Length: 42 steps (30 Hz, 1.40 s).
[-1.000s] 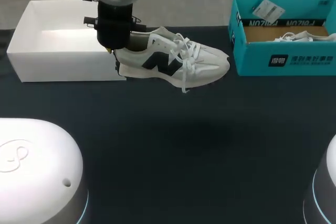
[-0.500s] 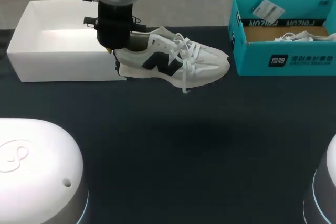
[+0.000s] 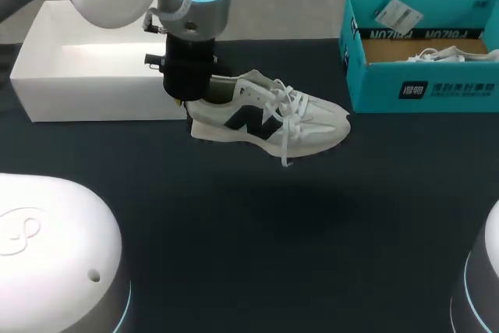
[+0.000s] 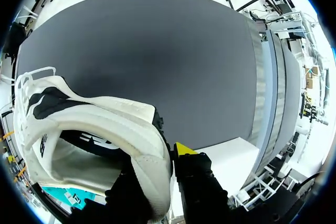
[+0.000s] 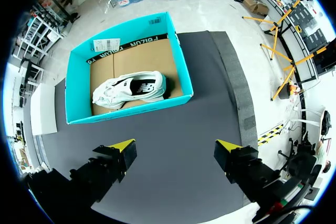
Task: Take the shoe out of the shoebox, open the shoe tongue, remove and reinsert the insole, then place the shoe into the shoebox
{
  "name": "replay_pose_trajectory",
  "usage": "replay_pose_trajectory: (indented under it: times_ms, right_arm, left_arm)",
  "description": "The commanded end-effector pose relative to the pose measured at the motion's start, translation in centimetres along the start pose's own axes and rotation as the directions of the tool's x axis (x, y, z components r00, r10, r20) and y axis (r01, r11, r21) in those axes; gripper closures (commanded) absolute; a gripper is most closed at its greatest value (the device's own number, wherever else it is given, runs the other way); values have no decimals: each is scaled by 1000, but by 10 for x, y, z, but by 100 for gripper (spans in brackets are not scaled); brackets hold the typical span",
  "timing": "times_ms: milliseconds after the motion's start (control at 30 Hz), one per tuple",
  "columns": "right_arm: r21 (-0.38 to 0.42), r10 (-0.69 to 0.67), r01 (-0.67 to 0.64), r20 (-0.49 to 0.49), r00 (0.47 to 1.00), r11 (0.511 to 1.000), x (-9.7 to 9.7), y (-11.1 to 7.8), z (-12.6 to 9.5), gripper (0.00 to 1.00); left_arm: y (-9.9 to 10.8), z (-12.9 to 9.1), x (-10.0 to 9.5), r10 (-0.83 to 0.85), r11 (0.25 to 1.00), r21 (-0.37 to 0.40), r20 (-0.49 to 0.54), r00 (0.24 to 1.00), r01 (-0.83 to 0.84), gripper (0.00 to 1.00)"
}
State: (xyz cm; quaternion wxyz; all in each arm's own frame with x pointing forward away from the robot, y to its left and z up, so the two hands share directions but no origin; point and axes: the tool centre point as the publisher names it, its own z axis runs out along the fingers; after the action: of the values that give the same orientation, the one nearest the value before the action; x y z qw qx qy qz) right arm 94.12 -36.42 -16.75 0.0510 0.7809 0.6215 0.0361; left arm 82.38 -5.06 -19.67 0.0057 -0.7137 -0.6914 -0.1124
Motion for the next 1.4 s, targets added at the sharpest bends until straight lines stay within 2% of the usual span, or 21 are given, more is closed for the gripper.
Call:
replay_pose_trajectory:
  times_ms: [33,300,600,700,967,1267,1400]
  right_arm:
    - [-2,0,0,1,1000,1000,0,-1,0,0]
    - [-2,0,0,1,1000,1000,0,-1,0,0]
    - [-2,0,0,1,1000,1000,0,-1,0,0]
    - [-2,0,0,1,1000,1000,0,-1,0,0]
    - [-2,0,0,1,1000,1000,0,-1,0,0]
    - [-2,0,0,1,1000,1000,0,-1,0,0]
    - [-2,0,0,1,1000,1000,0,-1,0,0]
  left_arm:
    - [-3,25,-13,9,1000,-6,1,1000,-9,100]
    - [-19,64,-36,35,999,-12,-21,999,-35,100]
    - [-32,104,-48,-49,999,-16,5,999,49,100]
    - [-37,118,-56,-24,1000,-8,21,999,24,100]
    - [-52,146,-77,40,999,5,-17,999,-40,100]
    - [-63,181,-84,64,997,34,-41,997,-63,100]
    - [-64,189,-81,66,997,51,-21,998,-65,100]
